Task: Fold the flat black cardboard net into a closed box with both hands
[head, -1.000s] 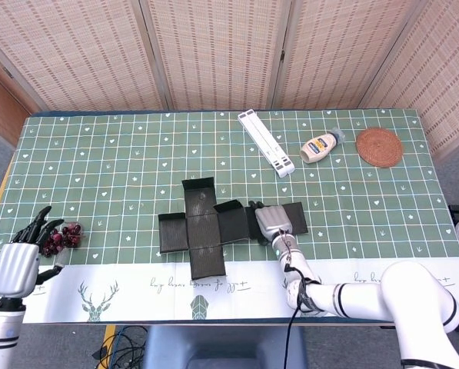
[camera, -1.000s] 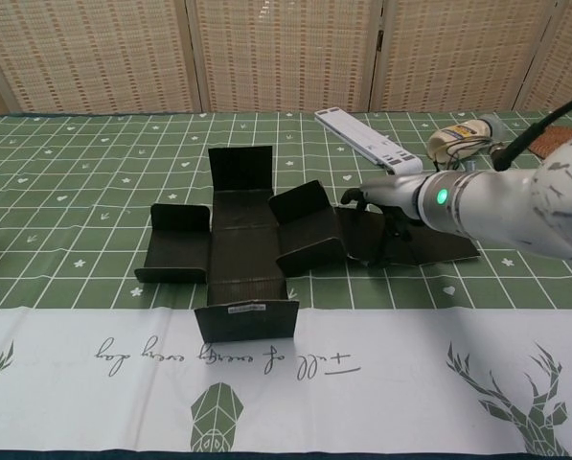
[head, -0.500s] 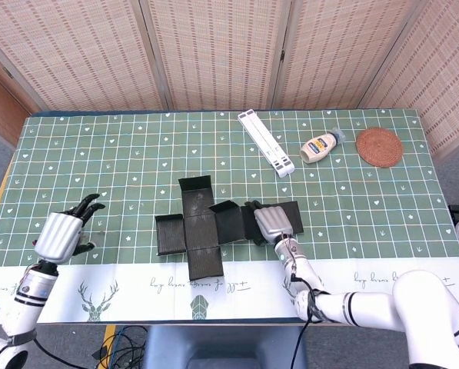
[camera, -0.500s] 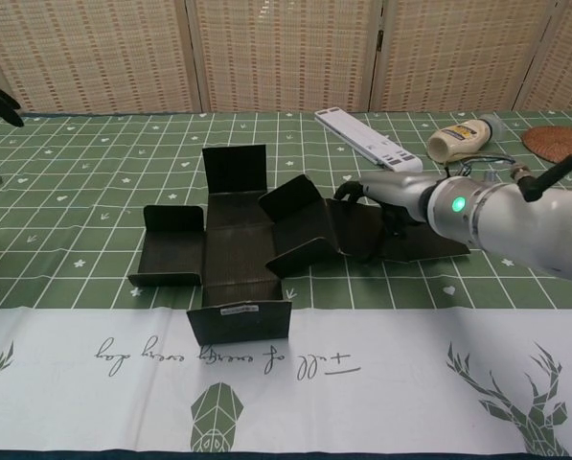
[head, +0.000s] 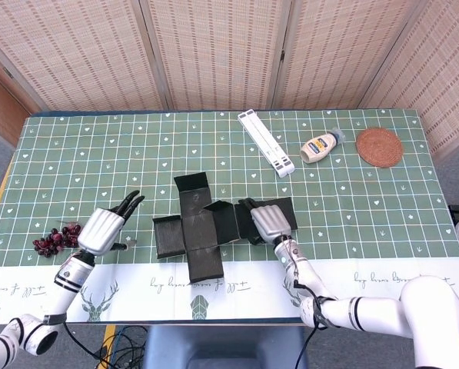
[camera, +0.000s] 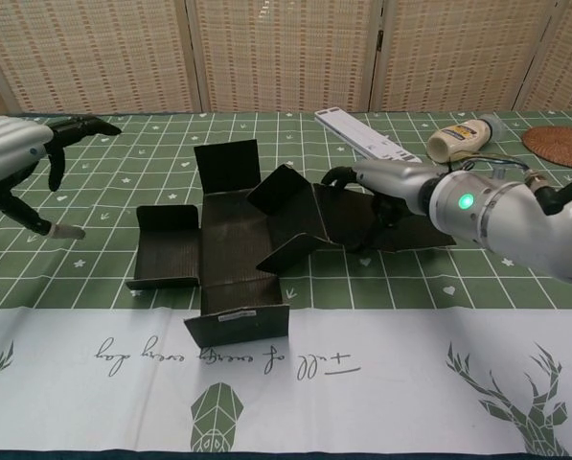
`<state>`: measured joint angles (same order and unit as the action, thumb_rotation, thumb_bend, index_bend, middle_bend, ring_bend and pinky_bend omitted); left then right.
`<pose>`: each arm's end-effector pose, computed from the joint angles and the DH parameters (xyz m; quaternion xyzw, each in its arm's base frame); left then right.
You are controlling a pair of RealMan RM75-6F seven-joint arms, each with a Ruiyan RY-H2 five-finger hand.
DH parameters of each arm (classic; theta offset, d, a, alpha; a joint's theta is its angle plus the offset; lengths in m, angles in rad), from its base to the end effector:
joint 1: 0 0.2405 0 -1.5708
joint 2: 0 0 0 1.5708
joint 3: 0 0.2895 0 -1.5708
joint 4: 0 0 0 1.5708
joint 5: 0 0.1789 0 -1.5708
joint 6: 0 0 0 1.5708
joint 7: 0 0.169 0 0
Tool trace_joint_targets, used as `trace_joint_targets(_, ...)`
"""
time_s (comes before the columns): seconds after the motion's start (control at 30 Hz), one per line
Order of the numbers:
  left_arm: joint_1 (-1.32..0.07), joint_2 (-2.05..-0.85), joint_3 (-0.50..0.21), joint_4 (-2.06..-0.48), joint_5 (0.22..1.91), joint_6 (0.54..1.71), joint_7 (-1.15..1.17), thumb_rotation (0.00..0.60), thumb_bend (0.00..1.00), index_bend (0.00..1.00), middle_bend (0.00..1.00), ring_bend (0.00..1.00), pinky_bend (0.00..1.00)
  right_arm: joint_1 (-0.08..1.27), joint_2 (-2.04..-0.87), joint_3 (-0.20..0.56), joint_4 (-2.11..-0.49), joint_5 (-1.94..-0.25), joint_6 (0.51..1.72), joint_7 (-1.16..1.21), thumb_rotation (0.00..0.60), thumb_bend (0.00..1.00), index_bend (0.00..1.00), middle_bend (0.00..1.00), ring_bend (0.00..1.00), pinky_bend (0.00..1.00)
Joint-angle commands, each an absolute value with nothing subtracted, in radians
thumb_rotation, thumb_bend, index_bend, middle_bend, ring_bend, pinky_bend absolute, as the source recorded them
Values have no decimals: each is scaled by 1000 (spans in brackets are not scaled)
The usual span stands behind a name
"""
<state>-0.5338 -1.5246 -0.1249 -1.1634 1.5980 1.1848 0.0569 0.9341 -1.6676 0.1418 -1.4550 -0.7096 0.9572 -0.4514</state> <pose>-0.2431 0.3565 0.0552 -0.7431 -0.2520 -0.4086 0.4662 -0.1362 -0.3964 -0.0464 0.7315 -0.4548 0.3162 0.3975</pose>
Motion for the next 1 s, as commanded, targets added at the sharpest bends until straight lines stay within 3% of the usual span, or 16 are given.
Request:
trace_joint_targets(0.03, -559, -1564, -128, -1128, 1584, 1164, 81, 600, 74, 23, 48, 525, 777, 910, -1660, 135, -1460, -771, 970, -424, 600, 395, 116, 321, 782, 987)
trace_joint_targets(0.43, -615, -1656, -130, -1015, 1528, 1099, 119, 600, 74, 0, 7, 523, 778, 846, -1664, 100, -1417, -1001, 1019, -350, 600, 410, 128, 321, 782, 987)
trace_joint_targets(1.0, -627, -1713, -106, -936, 1492, 1084, 143, 600, 74, 0, 0, 521, 781, 793, -1664, 113, -1379, -1127, 1020, -280, 600, 416, 128, 321, 782, 987)
